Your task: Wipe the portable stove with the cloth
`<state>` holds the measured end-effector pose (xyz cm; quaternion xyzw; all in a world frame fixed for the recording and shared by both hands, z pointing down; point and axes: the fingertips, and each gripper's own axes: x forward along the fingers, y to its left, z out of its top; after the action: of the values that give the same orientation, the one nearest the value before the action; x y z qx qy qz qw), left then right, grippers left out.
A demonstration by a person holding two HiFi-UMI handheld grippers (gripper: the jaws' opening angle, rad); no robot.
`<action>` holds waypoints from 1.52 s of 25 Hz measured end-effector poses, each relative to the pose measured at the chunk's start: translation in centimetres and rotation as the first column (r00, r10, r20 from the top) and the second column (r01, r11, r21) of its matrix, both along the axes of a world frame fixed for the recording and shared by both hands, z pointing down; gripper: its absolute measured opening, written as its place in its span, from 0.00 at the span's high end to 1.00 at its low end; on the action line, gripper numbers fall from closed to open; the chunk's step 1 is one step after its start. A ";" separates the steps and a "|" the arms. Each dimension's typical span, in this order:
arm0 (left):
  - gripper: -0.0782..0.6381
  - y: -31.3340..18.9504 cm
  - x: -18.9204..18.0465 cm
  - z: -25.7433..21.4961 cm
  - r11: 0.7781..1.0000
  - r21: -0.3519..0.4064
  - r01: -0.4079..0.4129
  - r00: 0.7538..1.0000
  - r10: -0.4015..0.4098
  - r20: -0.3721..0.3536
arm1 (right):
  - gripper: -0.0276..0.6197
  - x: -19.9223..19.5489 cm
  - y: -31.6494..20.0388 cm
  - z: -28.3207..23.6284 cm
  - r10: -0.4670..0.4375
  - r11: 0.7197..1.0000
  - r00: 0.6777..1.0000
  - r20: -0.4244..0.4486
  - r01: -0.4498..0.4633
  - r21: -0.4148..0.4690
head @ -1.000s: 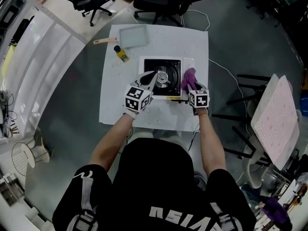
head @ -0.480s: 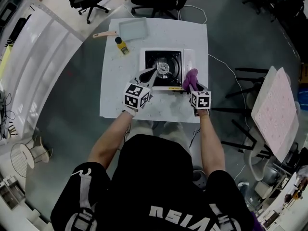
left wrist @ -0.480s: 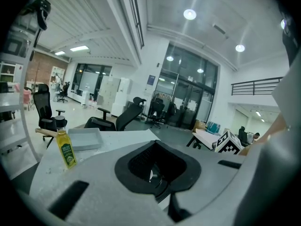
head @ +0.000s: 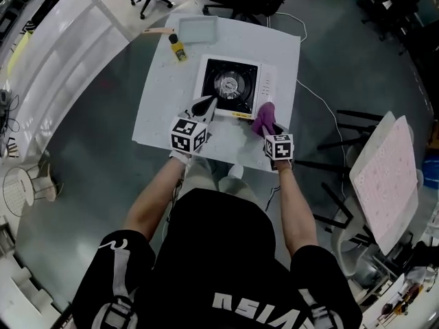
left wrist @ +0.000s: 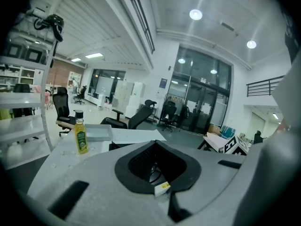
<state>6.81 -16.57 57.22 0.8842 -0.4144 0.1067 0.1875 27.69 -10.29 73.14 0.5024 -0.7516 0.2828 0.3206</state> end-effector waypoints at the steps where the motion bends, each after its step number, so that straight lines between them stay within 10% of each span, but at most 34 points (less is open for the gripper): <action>1: 0.89 0.6 0.0 0.1 1.000 -0.001 0.016 1.000 -0.016 0.001 | 0.78 0.0 0.5 0.0 -0.017 1.000 1.000 0.000 0.017 0.000; 38: 0.89 11.5 -13.9 -0.1 0.908 0.022 0.418 0.908 -0.418 0.029 | 0.78 -18.1 2.5 -0.5 -0.481 0.876 0.874 0.064 0.482 0.003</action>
<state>-7.11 -5.06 57.15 0.7746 -0.5977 0.0754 0.1922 9.64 -7.82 72.69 0.2883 -0.8609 0.2147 0.3601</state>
